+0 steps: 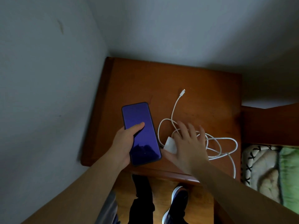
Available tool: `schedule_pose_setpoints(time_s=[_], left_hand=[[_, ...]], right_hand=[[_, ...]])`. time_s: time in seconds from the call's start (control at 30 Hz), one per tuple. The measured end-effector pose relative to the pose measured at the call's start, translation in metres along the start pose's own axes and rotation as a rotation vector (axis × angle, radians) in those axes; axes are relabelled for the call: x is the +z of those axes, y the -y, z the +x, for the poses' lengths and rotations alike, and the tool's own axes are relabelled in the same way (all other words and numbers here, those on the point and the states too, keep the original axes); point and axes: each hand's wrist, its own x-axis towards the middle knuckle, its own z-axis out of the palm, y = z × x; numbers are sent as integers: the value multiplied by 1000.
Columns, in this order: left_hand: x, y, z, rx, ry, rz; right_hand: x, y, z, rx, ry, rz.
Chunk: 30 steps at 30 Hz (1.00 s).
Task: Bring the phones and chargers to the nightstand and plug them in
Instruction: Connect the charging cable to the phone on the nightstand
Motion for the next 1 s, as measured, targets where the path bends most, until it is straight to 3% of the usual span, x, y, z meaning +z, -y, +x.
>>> schedule_pose_setpoints(time_s=[0.13,0.2,0.37,0.53,0.63,0.77,1.0], left_hand=[[0,-3,5,11,6,13],[2,-6,9,28,1,9],[1,-10,17,51,3,25],[-1,-8,18,41,28,47],[4,-3,17,34,23,44],[13,3,15,40,22,63],[40,4,6,47,22,73]], right_hand=[[-11,-9,15,53,-215,80],[-24,-11,40,132,-233,149],[-42,-9,100,304,215,160],[-41,-14,99,230,427,122],[-36,-18,91,209,464,155],[-39,-31,86,246,400,267],[-86,-61,57,205,53,393]])
